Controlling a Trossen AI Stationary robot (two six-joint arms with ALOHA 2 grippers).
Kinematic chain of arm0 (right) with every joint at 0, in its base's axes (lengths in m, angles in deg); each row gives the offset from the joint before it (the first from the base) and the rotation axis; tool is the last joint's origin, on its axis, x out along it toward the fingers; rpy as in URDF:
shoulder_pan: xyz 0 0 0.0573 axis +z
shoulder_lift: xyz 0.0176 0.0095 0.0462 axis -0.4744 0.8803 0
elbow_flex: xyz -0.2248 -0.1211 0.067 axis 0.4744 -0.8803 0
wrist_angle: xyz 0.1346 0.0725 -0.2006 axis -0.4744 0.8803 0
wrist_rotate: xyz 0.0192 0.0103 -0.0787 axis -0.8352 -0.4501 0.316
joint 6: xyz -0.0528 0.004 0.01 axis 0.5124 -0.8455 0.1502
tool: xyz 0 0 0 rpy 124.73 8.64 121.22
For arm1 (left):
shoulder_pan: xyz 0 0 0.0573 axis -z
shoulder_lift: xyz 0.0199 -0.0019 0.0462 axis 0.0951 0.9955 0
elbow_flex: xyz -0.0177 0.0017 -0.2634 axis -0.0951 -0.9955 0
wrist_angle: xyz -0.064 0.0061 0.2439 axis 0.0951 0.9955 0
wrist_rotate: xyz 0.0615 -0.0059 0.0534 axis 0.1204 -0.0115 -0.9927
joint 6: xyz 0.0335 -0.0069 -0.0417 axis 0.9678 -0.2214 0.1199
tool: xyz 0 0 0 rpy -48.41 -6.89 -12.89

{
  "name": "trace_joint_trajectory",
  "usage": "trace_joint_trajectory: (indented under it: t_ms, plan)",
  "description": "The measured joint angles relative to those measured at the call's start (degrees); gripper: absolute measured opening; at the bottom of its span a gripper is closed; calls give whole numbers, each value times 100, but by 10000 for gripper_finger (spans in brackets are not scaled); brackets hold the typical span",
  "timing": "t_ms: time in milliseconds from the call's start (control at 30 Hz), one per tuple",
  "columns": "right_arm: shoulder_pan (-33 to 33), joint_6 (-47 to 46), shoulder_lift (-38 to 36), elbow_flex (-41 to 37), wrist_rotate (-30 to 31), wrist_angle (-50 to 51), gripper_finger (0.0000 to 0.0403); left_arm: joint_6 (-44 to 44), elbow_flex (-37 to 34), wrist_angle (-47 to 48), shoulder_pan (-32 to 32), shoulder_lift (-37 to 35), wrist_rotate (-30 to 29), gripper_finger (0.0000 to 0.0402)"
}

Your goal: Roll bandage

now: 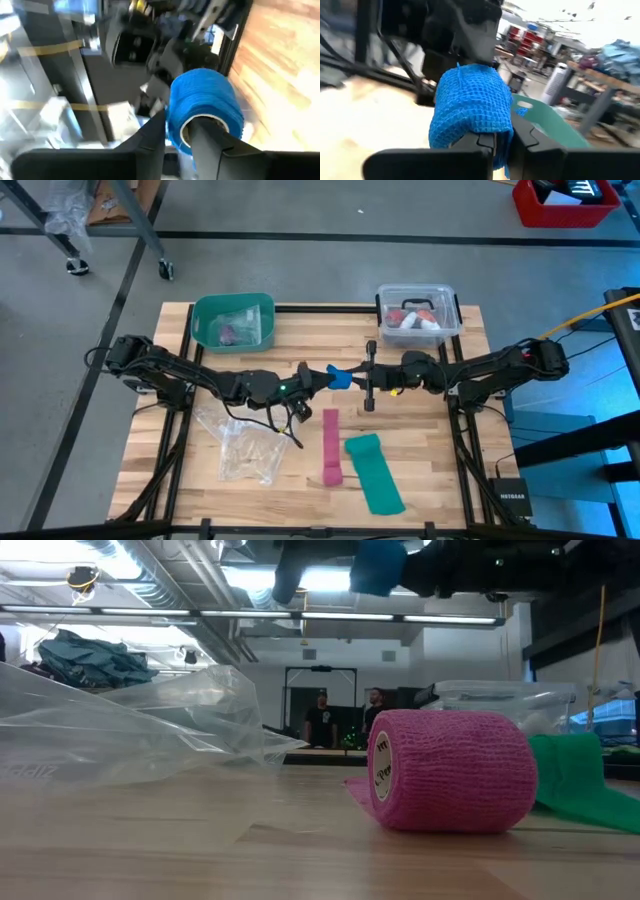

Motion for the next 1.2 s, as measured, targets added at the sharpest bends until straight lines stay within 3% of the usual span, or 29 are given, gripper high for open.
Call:
trace_joint_trajectory:
  t_ms: [133, 300, 500, 833, 1200]
  plan:
    - [0, 587, -219, 4, 584, 570, 21, -852, -2, 44, 8, 0, -665, 106]
    - [-11, 1072, -525, -25, 1758, 2137, 20, -1818, 17, -74, 26, -28, -1880, 129]
    - [-9, 1077, -613, -26, 2484, 3840, 20, -2538, 11, 18, 11, -22, -1964, 129]
    - [424, 326, -491, -24, 2314, 5459, 20, -3900, 11, 684, -248, -20, -1946, 117]
    - [717, -322, 134, -24, 1278, 5689, 39, -4183, 11, 794, -339, -15, -1801, 117]
